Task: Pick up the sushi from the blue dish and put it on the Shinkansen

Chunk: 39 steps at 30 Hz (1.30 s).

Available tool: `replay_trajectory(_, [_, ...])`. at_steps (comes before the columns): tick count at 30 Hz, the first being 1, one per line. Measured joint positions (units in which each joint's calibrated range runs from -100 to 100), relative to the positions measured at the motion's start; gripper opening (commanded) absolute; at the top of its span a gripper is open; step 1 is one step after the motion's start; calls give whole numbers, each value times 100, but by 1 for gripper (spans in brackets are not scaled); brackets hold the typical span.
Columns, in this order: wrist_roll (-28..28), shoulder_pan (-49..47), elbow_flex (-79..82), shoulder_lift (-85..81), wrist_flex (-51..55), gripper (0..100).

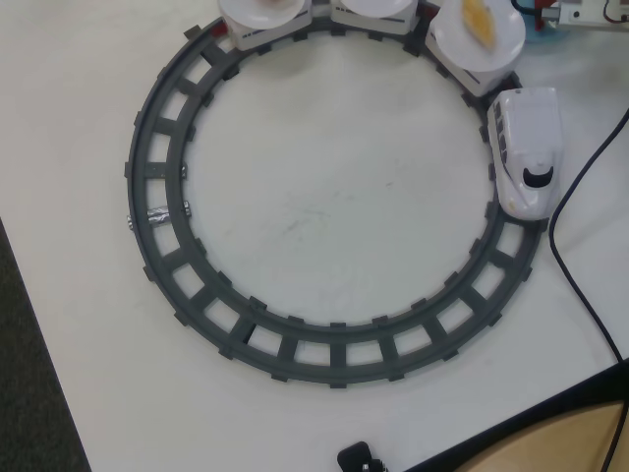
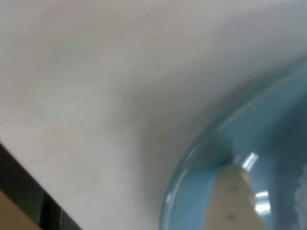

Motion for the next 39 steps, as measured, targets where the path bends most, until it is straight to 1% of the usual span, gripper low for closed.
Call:
replay_trajectory(2, [-5,32,-54,59,-114,36])
replay_trajectory(4, [-10,47,-90,109,-236,29])
replay_trajectory(6, [-10,55,-126,143,-306,20])
replay_trajectory(9, [-10,55,-153,168,-315,2])
replay_trajectory(10, [-10,55,-153,168,-315,0])
replay_trajectory(12, [-10,55,-153,168,-315,3])
replay_trajectory(24, [-21,221,-117,-177,-280,2])
replay_trajectory(28, [0,354,-117,-909,26,2])
replay_trajectory(32, [-42,284,-18,-1819,595,2])
replay_trajectory(39, [-21,32,1063,-3512,892,2])
